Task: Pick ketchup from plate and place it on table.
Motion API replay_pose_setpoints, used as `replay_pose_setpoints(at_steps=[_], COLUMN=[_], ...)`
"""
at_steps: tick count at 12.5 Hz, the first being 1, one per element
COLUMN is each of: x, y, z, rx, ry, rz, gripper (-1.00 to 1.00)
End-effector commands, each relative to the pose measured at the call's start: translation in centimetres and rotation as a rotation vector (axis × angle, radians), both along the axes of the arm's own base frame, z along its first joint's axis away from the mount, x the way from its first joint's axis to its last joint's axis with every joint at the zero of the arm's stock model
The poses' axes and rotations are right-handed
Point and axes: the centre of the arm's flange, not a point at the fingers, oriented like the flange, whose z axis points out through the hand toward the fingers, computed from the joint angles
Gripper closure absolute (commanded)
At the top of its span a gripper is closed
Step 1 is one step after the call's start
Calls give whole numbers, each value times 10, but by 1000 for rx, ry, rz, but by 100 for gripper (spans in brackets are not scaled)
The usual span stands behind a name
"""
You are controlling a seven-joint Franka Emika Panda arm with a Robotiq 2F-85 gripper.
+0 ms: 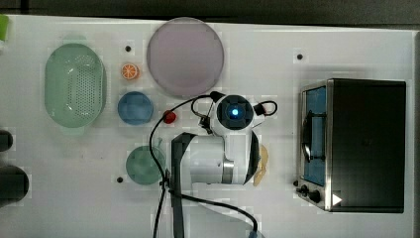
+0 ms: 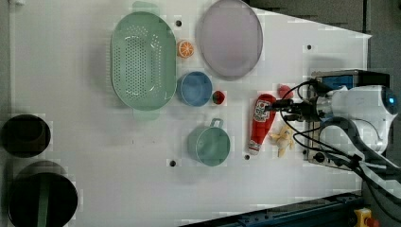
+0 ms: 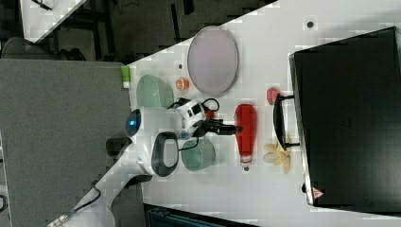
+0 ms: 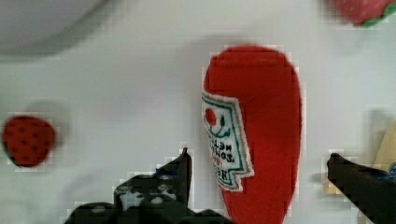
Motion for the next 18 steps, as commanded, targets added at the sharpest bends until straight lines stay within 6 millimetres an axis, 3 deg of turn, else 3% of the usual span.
replay_pose_setpoints(at_steps=[1,5,7,9,10,14,18], x=[17,20,15,23,24,24,16], y=[-10,-11,-12,-11,-11,-2,4], z=[76,180,229,284,300,337,340], rx=[-22,-40,-54,-46,-47,-49,-63], ry=[-107,-98,-45,-95,-86,-68,-1], rz=[-259,-492,-520,-519,-519,-505,-488], gripper=[-100,-100,-100,-100,-100,-100,-100])
